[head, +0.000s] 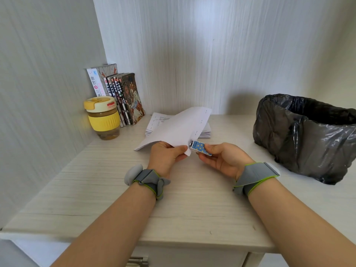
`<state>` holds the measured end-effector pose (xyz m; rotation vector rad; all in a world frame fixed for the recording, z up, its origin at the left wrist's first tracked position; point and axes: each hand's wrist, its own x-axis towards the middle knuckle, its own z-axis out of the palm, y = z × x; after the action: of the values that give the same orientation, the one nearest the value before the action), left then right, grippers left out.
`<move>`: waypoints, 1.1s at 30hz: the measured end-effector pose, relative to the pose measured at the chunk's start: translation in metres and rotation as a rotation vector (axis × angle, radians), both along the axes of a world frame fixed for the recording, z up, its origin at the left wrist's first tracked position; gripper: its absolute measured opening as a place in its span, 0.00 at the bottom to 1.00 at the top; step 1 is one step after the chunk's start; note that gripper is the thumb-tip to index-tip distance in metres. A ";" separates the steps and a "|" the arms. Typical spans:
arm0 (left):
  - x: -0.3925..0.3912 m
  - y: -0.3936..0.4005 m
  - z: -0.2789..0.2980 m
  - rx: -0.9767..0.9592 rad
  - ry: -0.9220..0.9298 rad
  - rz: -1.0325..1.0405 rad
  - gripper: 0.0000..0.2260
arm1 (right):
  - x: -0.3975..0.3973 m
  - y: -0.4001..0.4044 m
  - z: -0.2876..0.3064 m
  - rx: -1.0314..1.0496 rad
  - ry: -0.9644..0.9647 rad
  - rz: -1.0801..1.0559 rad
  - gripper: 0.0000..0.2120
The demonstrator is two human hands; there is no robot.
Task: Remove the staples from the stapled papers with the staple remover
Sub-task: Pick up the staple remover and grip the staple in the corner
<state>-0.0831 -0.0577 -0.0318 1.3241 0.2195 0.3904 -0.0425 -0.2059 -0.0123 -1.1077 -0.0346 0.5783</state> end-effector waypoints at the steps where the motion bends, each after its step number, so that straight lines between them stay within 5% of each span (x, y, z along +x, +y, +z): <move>1: 0.000 0.000 0.000 0.000 -0.007 0.000 0.05 | 0.000 0.000 0.000 0.006 0.009 0.005 0.13; 33: 0.000 0.001 0.000 0.034 -0.054 -0.004 0.07 | 0.001 0.000 0.001 -0.019 -0.131 0.002 0.13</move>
<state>-0.0836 -0.0566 -0.0320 1.3449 0.1654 0.4278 -0.0413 -0.2059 -0.0115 -1.1627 -0.1439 0.5081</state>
